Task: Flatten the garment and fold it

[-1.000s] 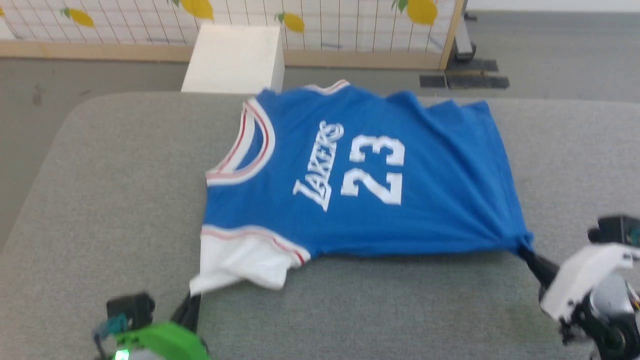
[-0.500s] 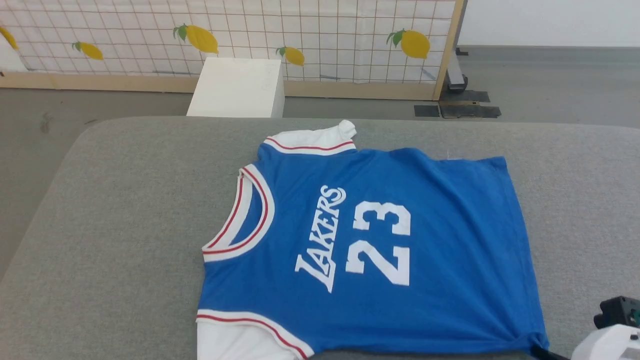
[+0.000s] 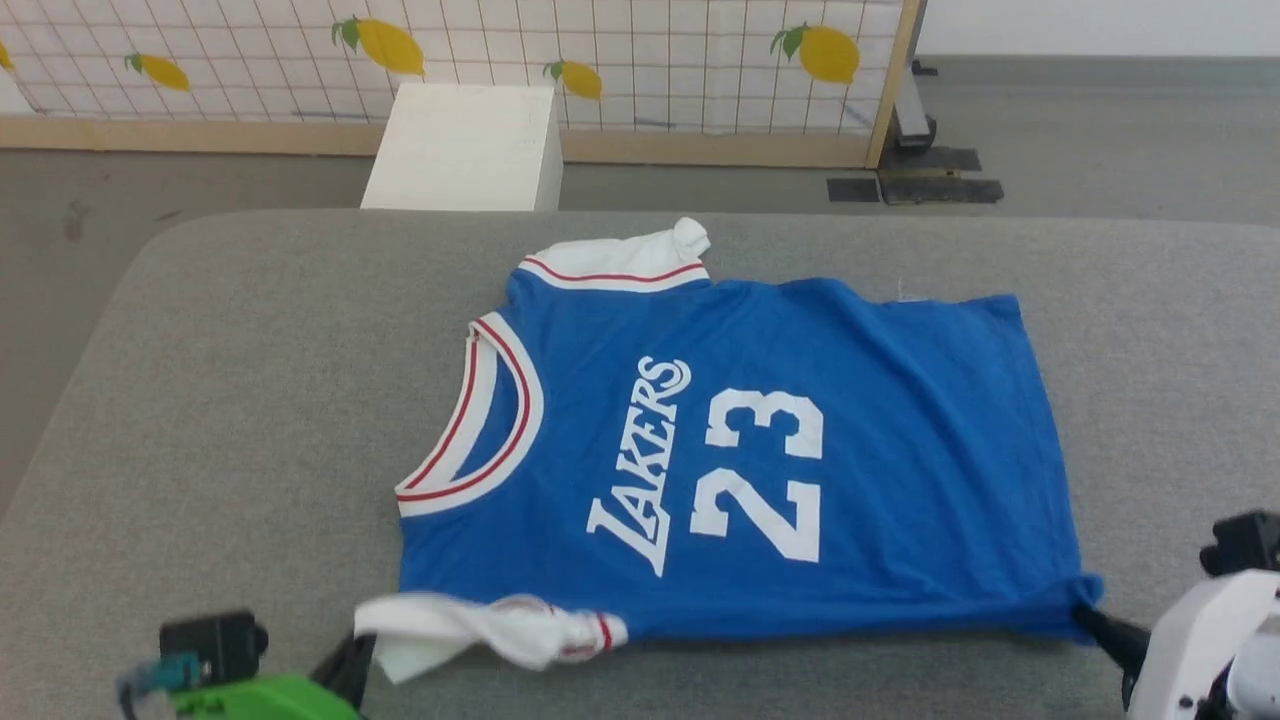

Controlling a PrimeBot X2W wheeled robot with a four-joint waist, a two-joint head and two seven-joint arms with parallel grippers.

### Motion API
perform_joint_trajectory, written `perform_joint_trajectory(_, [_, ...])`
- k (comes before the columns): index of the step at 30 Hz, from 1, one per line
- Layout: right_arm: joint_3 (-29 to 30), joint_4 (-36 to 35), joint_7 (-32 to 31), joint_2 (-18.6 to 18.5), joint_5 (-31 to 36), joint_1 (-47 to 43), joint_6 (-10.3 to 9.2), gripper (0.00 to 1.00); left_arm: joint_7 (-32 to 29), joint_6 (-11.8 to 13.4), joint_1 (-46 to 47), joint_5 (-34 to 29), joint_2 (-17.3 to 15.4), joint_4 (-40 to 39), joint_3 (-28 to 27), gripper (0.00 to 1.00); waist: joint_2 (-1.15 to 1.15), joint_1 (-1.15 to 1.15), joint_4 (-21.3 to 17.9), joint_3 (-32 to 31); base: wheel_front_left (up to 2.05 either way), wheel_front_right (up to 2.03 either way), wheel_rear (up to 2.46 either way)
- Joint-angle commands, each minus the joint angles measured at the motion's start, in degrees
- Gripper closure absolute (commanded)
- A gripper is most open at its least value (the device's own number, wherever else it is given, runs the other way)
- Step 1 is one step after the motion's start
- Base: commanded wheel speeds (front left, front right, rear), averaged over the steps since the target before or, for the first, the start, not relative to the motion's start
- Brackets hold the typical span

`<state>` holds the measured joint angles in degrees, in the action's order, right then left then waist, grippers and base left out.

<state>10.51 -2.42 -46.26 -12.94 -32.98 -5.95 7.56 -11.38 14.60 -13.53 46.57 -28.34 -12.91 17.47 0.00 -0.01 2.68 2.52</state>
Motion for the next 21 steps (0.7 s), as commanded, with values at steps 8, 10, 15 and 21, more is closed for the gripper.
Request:
perform_joint_trajectory(8, [-0.5,-0.4,-3.7,-2.2,2.8,10.4,-0.08,1.00,-4.6,-4.0,15.9,-3.8,-2.8,2.3,2.0,1.00,0.00,0.01,-0.6,6.6,0.00,0.00,0.00])
perform_joint_trajectory(10, [-0.6,0.1,-4.8,-2.4,3.5,12.6,-0.08,1.00,-5.4,-5.0,19.5,-4.3,-2.9,3.5,2.5,1.00,0.00,0.01,-0.7,8.2,0.00,0.00,0.00])
perform_joint_trajectory(15, [-1.6,1.3,-7.4,-3.1,5.3,17.2,-0.08,1.00,-6.7,-7.6,28.0,-5.4,-2.3,7.4,3.8,1.00,0.00,0.01,-0.8,12.0,0.00,0.00,0.00])
perform_joint_trajectory(21, [-2.3,3.2,-11.0,-3.2,7.7,21.4,-0.08,1.00,-6.6,-10.2,37.0,-6.8,-0.4,13.6,5.5,1.00,0.00,0.01,-0.8,16.4,0.00,0.00,0.00])
